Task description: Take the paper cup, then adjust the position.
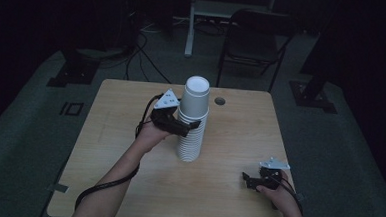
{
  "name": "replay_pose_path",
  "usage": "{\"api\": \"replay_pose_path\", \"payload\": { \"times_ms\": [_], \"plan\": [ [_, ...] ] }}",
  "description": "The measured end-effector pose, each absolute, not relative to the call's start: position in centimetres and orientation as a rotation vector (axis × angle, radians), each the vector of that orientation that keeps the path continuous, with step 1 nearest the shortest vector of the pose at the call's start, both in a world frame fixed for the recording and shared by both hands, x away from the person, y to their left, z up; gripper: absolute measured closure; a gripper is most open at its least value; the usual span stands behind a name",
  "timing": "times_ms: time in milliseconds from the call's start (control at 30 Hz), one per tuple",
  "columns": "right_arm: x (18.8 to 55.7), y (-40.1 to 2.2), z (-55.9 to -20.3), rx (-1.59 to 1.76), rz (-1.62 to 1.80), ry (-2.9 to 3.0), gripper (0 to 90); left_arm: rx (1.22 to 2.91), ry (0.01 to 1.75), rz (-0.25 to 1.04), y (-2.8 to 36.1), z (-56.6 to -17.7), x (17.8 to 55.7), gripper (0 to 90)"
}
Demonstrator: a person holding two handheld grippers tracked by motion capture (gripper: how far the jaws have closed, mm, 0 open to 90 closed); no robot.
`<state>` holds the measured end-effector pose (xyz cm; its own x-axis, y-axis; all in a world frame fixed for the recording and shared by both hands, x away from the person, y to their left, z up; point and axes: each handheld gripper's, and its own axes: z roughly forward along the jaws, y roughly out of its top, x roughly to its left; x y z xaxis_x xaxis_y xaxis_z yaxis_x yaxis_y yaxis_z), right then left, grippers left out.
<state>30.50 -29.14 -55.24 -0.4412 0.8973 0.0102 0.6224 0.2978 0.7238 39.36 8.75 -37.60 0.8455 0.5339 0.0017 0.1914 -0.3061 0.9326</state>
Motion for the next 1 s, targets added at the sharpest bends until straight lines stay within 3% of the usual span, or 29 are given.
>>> {"api": "replay_pose_path", "payload": {
  "times_ms": [733,1000],
  "plan": [
    [30.9,-28.8,-54.9,1.341,0.918,2.196,13.6,1.891,0.537,0.372,9.1,-37.5,38.9,4.8],
    [31.7,-27.3,-52.6,1.291,1.004,2.192,13.0,1.896,0.538,0.363,9.1,-37.4,38.9,4.9]
  ]
}}
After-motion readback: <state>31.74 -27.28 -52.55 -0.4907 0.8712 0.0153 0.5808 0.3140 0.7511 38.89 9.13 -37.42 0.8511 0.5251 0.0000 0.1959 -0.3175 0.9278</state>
